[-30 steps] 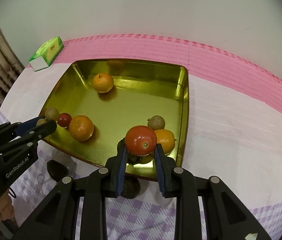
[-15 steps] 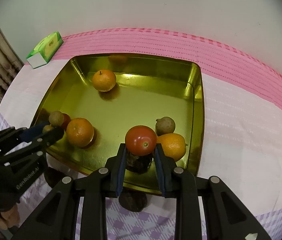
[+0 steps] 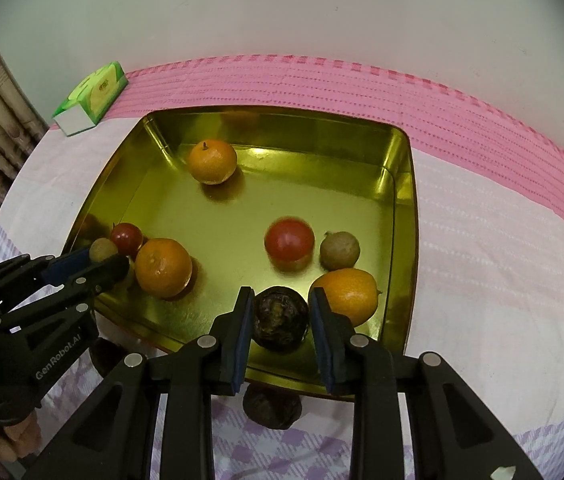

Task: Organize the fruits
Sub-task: 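Lower the green fruit into the tin and open the left gripper, then withdraw both tools from the tin toward the two dark brown fruits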

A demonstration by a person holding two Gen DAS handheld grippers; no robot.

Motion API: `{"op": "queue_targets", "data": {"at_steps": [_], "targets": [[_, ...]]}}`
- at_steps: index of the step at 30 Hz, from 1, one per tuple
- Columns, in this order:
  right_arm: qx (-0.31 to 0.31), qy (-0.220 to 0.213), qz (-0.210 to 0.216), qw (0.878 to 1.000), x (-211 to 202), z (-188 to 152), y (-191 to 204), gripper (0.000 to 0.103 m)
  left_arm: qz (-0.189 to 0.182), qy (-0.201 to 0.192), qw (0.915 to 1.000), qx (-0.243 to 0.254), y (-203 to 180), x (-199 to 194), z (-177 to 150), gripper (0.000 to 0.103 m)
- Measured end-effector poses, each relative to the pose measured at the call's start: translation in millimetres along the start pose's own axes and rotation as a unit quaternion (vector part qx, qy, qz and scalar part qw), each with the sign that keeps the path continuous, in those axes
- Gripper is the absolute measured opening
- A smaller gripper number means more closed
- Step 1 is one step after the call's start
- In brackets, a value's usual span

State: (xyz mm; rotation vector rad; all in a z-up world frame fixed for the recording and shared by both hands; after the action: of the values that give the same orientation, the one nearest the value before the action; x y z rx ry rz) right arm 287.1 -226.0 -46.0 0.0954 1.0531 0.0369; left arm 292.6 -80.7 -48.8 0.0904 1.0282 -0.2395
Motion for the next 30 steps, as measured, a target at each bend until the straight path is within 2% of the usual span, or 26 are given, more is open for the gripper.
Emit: {"op": "queue_targets", "data": {"at_steps": [11, 16, 19, 30], "targets": [[0.0, -0.009, -0.005, 1.0, -11, -1, 3, 0.028, -0.002, -0.001, 1.0, -0.006, 1, -10, -1, 0.026], [0.0, -0.016, -0.004, 1.0, -21, -2, 4, 0.03, -0.003, -0.009, 0.9999, -0.005, 0, -18, -1, 0.04], [0.0, -0.021, -0.006, 1.0, -26, -3, 4, 0.037, -0.003, -0.012, 0.9999, -0.003, -3, -24, -1, 0.044], [0.001, -0.039, -0.006, 0.999, -53, -14, 4, 0.037, -0.007, -0.038, 0.9993, -0.001, -9, -57, -13, 0.044]]}}
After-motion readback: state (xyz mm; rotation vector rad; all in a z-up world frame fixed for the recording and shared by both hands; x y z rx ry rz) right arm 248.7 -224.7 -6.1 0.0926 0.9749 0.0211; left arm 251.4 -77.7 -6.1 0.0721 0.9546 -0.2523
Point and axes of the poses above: each gripper's, at about its wrist camera, not at the fingertips, and x roughly the way its jaws point, y to its left, z to its top, the point moved 4 cm from there along x, roughly the way its jaws point, and after that the axes turned 7 degrees about -y, right-handed, at the moved point
